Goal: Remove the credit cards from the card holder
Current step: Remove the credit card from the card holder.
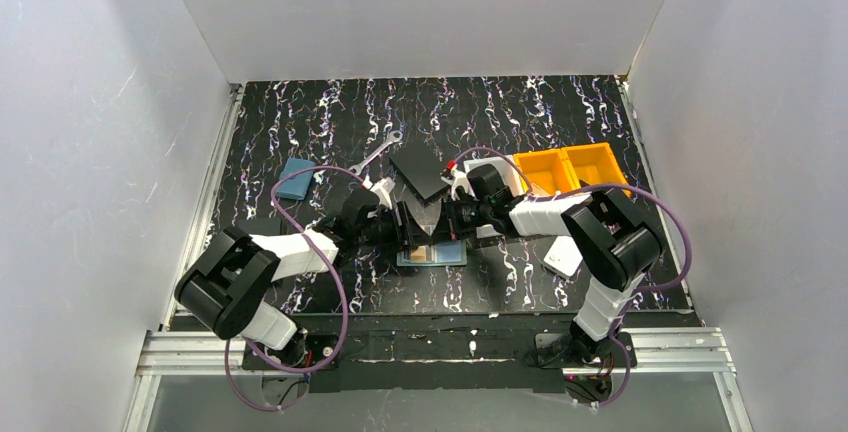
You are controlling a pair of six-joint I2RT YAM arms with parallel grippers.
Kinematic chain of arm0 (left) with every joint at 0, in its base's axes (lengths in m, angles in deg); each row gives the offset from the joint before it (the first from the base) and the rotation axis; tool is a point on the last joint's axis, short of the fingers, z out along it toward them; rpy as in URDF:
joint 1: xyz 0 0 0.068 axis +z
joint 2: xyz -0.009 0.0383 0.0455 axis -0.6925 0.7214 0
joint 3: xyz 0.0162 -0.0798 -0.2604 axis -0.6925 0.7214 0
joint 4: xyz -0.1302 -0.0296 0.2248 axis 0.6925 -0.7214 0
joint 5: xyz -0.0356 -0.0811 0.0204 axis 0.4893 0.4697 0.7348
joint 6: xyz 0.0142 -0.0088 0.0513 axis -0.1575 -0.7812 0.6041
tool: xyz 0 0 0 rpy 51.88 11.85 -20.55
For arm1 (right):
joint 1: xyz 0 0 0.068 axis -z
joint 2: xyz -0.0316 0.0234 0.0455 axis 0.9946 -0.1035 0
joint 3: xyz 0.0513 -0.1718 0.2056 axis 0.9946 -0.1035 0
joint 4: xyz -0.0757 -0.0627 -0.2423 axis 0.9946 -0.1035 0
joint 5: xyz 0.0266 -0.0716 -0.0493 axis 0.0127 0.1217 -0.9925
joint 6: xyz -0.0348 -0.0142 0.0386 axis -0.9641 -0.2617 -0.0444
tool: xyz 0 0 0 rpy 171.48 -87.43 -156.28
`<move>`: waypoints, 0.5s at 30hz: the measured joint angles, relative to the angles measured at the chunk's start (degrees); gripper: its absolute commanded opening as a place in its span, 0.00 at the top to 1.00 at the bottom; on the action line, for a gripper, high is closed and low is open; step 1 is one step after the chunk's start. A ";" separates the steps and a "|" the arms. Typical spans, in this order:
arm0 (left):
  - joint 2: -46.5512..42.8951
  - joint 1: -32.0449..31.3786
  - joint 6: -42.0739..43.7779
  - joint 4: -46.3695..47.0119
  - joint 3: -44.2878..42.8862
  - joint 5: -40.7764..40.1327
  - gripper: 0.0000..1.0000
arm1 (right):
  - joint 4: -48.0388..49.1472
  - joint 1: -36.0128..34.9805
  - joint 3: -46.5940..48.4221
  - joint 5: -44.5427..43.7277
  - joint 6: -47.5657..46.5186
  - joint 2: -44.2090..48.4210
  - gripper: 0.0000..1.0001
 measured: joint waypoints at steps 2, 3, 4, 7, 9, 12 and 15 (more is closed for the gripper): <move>0.00 0.00 -0.04 0.09 0.00 0.02 0.48 | -0.72 0.00 0.57 -0.44 -0.28 -0.26 0.96; -0.04 0.00 -0.07 0.11 0.00 0.02 0.48 | -1.40 0.00 1.03 -1.07 -0.61 -0.37 0.96; -0.07 0.00 -0.07 0.13 0.00 0.02 0.47 | -1.64 0.00 1.31 -1.49 -0.94 -0.46 0.97; -1.09 0.00 -0.04 0.11 0.37 0.00 0.45 | -2.97 0.09 2.29 -2.89 -1.97 -1.05 0.97; -2.58 0.04 -0.17 -0.11 0.98 -0.07 0.44 | -3.58 0.09 2.64 -3.32 -2.27 -1.70 0.97; -5.27 0.24 -0.26 -0.52 2.05 -0.22 0.43 | -4.37 0.09 3.04 -3.65 -2.82 -1.79 0.97; -7.28 0.87 -0.28 -0.96 2.93 -0.31 0.43 | -4.74 0.09 3.26 -3.93 -3.10 -1.79 0.97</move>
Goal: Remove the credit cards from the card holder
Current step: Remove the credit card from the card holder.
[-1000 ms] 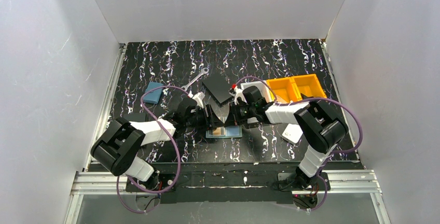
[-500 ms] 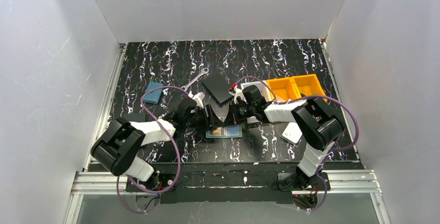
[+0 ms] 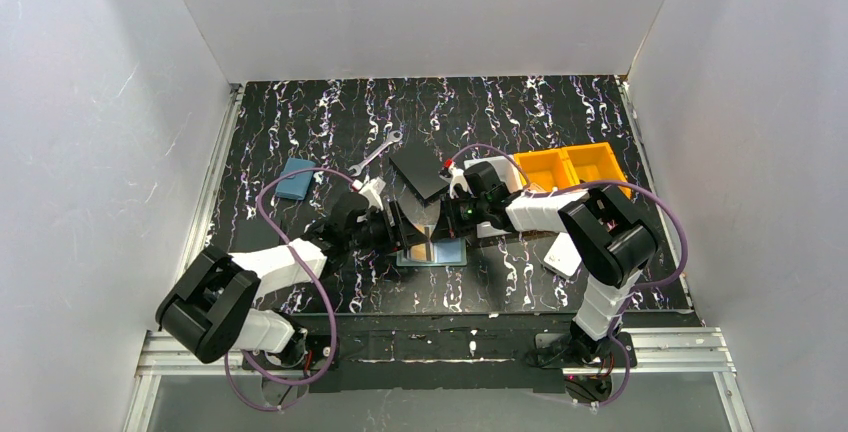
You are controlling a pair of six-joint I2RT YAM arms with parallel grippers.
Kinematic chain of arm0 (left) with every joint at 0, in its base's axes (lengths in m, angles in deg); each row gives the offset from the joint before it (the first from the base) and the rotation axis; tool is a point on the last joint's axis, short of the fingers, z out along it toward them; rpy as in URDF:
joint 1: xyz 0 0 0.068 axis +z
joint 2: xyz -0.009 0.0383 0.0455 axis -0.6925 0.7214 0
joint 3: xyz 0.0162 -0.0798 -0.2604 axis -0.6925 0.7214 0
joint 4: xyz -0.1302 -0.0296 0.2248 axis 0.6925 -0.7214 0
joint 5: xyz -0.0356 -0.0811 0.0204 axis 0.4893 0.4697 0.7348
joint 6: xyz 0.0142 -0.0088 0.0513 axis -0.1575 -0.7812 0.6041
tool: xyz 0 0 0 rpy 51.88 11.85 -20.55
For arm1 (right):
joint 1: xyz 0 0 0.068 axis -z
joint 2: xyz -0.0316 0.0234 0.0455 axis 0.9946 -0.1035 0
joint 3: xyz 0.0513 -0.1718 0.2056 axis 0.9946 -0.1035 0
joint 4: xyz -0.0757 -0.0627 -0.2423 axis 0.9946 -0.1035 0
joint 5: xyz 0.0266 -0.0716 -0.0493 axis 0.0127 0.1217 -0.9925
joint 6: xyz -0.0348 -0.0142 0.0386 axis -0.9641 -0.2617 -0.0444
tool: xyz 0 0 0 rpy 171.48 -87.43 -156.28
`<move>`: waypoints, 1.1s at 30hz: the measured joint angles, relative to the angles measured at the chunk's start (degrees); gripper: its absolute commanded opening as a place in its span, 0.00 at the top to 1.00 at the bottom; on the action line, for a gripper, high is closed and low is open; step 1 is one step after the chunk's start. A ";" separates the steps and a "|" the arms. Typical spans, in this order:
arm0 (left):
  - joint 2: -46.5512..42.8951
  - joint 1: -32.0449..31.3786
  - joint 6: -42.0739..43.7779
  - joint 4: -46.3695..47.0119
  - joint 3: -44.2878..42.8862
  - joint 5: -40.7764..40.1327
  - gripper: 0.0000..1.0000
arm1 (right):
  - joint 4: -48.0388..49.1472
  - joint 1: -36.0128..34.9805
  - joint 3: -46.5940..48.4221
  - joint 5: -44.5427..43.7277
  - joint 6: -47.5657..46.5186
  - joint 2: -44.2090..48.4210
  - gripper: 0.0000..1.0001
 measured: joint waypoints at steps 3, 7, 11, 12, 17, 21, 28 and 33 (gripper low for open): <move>-0.48 0.42 -0.02 -0.50 0.55 -0.09 0.43 | -0.04 0.00 0.00 -0.02 -0.02 0.00 0.97; -0.46 0.70 0.00 -0.74 0.92 -0.11 0.43 | -0.07 0.00 0.00 -0.04 -0.02 0.00 0.97; -0.46 0.74 0.00 -0.74 0.92 -0.11 0.43 | -0.07 0.00 0.00 -0.04 -0.09 0.00 0.97; -0.46 0.76 0.00 -0.76 0.92 -0.11 0.43 | -0.07 0.02 0.00 -0.02 -0.11 0.00 0.97; -0.22 1.03 0.04 -0.87 0.92 -0.02 0.45 | -0.07 0.00 0.00 -0.02 -0.13 0.00 0.97; 0.70 1.05 0.20 -0.94 0.90 0.15 0.49 | -0.09 0.00 0.04 0.00 -0.17 0.00 0.97; 4.66 1.05 0.28 -1.01 -0.98 0.83 0.69 | -0.09 0.00 0.04 0.28 -0.24 0.00 0.95; 6.84 1.05 0.26 -1.20 -2.10 1.44 0.93 | -0.09 0.00 -0.02 0.37 -0.90 0.28 0.92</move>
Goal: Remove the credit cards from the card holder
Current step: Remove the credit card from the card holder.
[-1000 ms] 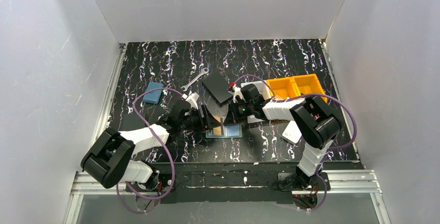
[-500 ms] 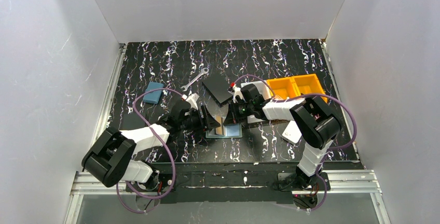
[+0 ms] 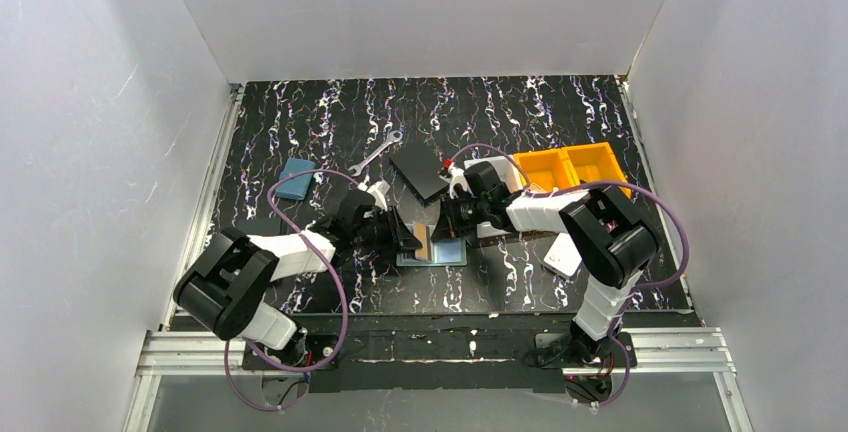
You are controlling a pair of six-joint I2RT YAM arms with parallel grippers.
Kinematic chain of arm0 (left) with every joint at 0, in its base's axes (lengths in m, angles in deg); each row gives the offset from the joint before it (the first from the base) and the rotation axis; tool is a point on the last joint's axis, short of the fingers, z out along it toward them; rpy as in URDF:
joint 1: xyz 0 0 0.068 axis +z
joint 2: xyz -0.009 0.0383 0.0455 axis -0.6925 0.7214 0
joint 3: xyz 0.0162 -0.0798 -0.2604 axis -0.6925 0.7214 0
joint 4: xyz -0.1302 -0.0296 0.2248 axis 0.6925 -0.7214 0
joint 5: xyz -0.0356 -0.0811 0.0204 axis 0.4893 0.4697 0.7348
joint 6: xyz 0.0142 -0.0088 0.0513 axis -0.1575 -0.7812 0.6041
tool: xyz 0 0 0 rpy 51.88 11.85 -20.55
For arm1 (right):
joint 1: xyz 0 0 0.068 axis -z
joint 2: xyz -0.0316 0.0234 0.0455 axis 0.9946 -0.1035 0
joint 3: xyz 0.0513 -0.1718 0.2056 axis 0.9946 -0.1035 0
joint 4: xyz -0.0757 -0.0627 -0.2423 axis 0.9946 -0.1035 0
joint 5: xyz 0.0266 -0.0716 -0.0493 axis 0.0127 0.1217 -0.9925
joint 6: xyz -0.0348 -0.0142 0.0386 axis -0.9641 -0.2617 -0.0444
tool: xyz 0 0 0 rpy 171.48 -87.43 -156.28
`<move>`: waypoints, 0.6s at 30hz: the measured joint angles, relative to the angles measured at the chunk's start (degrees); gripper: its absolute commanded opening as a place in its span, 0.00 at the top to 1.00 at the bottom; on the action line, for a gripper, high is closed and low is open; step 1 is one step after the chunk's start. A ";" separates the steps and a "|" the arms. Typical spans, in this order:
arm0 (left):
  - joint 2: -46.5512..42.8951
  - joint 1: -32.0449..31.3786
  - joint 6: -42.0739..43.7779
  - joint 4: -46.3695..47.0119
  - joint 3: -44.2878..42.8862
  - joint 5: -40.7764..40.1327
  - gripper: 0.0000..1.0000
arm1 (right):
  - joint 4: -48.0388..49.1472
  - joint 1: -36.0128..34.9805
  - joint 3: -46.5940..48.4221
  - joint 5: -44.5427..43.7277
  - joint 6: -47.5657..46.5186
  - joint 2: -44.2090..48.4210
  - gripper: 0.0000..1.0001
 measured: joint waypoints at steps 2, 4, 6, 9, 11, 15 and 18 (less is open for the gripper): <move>0.04 0.00 0.04 -0.22 -0.02 0.24 1.00 | -0.13 -0.04 -0.11 -0.33 -0.70 0.55 0.89; 0.04 0.00 0.13 -0.24 -0.02 0.48 1.00 | -0.92 -0.07 -0.11 -0.74 -1.49 1.31 0.82; 0.04 0.02 0.17 -0.20 -0.02 0.59 1.00 | -1.97 -0.04 -0.11 -1.05 -3.13 2.75 0.72; -0.02 0.15 0.13 0.39 0.24 0.74 1.00 | -3.63 0.55 -0.11 -0.15 -5.86 6.29 0.56; -0.57 0.52 -0.31 2.73 1.79 1.38 1.00 | -3.82 1.84 -0.26 2.67 -7.78 9.42 0.46; -2.67 1.68 -3.13 9.86 7.78 2.43 1.00 | -0.20 6.34 -3.06 12.02 -9.68 16.59 0.34; -3.96 2.05 -5.75 16.13 11.76 2.95 1.00 | 3.13 7.34 -5.31 18.14 -8.92 19.28 0.34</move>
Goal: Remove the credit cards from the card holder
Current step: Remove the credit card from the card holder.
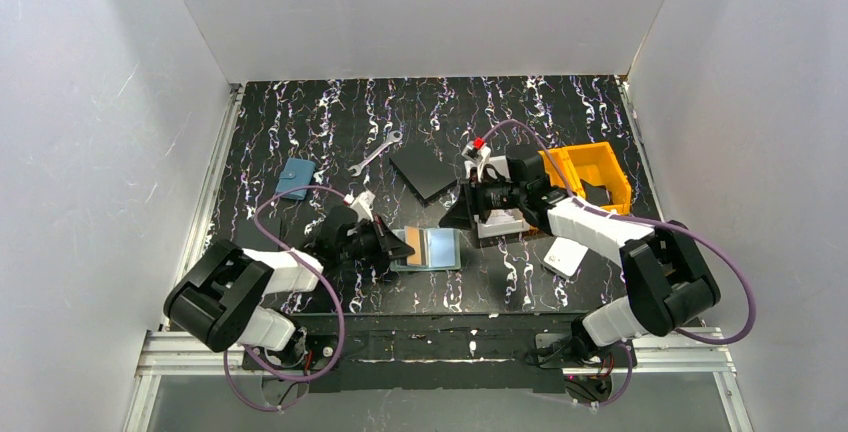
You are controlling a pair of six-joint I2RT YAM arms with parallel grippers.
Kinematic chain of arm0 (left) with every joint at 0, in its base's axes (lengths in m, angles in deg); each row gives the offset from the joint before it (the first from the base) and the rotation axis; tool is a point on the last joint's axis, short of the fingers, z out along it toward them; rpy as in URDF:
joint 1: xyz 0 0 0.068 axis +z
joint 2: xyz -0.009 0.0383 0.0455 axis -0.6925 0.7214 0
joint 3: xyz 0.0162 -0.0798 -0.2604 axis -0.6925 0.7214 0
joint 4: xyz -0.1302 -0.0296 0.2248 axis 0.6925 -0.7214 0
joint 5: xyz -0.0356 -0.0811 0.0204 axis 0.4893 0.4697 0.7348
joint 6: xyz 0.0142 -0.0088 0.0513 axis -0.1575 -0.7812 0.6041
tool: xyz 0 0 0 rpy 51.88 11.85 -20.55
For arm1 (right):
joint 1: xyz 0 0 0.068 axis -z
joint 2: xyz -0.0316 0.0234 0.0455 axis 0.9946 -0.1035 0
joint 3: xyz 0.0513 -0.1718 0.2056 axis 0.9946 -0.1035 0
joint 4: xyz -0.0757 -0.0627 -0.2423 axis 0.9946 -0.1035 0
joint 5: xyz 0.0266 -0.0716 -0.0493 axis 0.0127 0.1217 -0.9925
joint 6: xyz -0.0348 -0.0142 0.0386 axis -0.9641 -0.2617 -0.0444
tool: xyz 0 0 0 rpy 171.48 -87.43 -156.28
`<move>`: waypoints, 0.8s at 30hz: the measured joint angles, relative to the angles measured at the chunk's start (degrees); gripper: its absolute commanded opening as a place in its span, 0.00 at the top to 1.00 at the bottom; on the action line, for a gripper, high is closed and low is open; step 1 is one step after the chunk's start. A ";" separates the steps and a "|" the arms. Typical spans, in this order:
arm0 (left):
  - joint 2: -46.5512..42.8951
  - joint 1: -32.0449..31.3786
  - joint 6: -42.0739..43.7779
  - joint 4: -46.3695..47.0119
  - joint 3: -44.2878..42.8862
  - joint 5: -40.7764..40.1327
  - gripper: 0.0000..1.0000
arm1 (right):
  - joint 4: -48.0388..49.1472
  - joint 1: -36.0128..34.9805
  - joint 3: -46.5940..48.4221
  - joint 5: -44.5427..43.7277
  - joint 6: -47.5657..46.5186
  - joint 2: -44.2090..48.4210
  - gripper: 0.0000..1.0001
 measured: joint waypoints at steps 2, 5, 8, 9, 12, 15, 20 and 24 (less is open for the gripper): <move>-0.46 0.00 -1.53 4.26 1.90 0.22 1.00 | 1.73 -0.20 -0.83 3.37 1.53 0.22 0.34; -0.98 0.00 -4.24 12.39 4.66 0.28 1.00 | 3.52 -0.92 -1.62 6.10 4.46 -0.07 0.35; -1.46 0.00 -5.86 18.18 5.79 0.31 1.00 | 5.75 -2.25 -1.90 7.41 7.50 -1.11 0.39; -1.77 0.00 -6.25 20.26 6.01 0.33 1.00 | 6.25 -2.73 -1.92 7.45 8.39 -1.53 0.40; -3.08 0.00 -6.60 23.23 6.38 0.24 1.00 | 7.10 -3.78 -1.92 7.48 10.29 -2.78 0.43; -4.55 0.00 -6.62 24.61 6.54 0.22 1.00 | 7.37 -3.98 -1.92 7.23 11.63 -3.78 0.48; -5.42 0.04 -6.64 25.33 6.58 0.24 1.00 | 5.88 -3.98 -1.88 4.46 11.43 -4.09 0.48; -6.47 0.09 -6.62 25.24 7.08 0.22 1.00 | 5.51 -3.74 -1.88 3.72 11.76 -4.09 0.47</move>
